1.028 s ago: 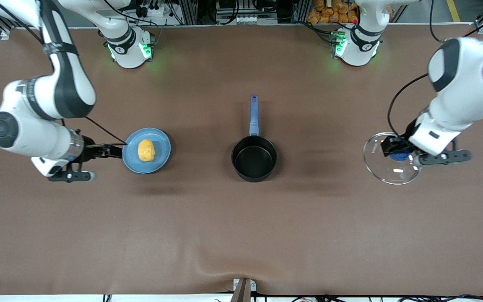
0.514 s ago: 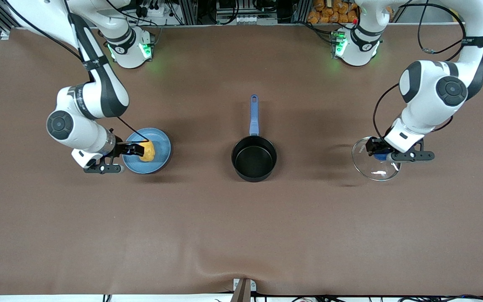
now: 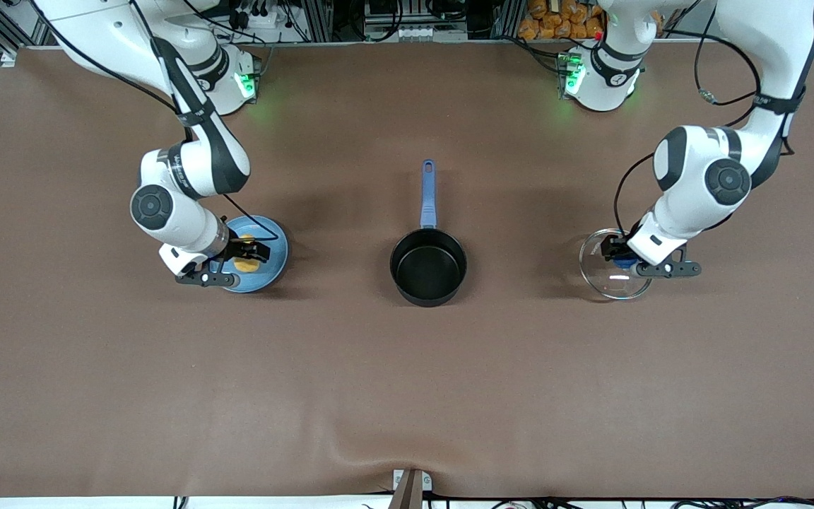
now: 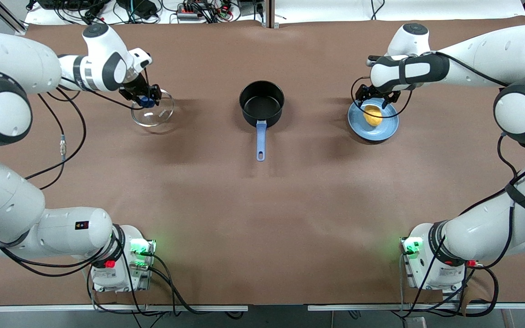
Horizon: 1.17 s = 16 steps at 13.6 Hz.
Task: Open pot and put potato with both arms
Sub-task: 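Lower the lid onto the table while the right gripper grasps the potato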
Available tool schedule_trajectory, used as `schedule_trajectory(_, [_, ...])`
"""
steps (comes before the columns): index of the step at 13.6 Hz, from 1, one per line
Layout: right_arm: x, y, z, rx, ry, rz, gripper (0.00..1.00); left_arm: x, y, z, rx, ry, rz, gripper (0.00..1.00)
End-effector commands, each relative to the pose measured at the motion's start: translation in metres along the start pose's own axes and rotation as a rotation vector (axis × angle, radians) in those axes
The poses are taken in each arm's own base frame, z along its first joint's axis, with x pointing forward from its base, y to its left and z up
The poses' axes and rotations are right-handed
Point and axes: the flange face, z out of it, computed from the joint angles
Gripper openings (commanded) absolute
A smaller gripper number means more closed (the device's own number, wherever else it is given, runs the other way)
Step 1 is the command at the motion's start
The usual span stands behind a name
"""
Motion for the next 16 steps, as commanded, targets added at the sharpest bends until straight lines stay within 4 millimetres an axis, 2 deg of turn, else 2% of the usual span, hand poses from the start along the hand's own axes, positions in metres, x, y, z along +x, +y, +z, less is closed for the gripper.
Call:
schedule_trajectory(1, [-0.003,0.004,0.001,0.002,0.011,-0.006,1.00,0.004,-0.004,0.007,-0.010,0.018,0.016,0.42])
schedule_trajectory(3, [-0.005,0.006,0.011,0.001,0.022,-0.016,1.00,0.004,-0.004,0.009,-0.010,0.017,0.018,0.45])
schedule_trajectory(4, [-0.008,0.007,0.016,0.001,0.030,-0.024,1.00,0.005,-0.004,0.008,-0.010,0.020,0.018,0.67])
schedule_trajectory(5, [-0.007,0.010,0.018,0.002,0.036,-0.025,1.00,0.005,-0.004,0.008,-0.010,0.021,0.017,0.95])
schedule_trajectory(6, [-0.007,0.012,0.019,0.001,0.030,-0.023,0.92,0.005,-0.003,0.008,-0.011,0.021,0.018,0.99])
schedule_trajectory(7, [-0.007,0.012,0.019,0.000,0.026,-0.046,0.67,0.005,-0.003,0.008,-0.011,0.021,0.018,0.99])
schedule_trajectory(8, [-0.007,0.012,0.017,-0.001,0.023,-0.047,0.29,0.005,-0.004,0.008,-0.010,0.021,0.017,0.99])
schedule_trajectory(9, [-0.005,0.013,0.012,-0.003,0.008,-0.052,0.06,0.005,-0.004,0.008,-0.010,0.021,0.017,0.99])
schedule_trajectory(10, [0.001,0.018,0.004,-0.005,-0.020,-0.039,0.00,0.006,-0.003,0.006,-0.010,0.026,0.017,0.99])
schedule_trajectory(11, [0.006,0.016,-0.005,-0.007,-0.047,-0.038,0.00,0.007,-0.003,-0.002,-0.009,0.035,0.018,0.99])
schedule_trajectory(14, [0.021,0.000,-0.035,-0.003,-0.065,-0.046,0.00,0.021,-0.001,-0.074,0.006,0.071,0.007,1.00])
schedule_trajectory(15, [0.030,-0.008,-0.055,0.004,-0.062,-0.049,0.00,0.031,0.000,-0.102,0.011,0.052,0.006,1.00])
schedule_trajectory(16, [0.039,-0.023,-0.077,0.014,-0.069,-0.061,0.00,0.040,-0.008,-0.129,0.017,0.032,-0.004,1.00])
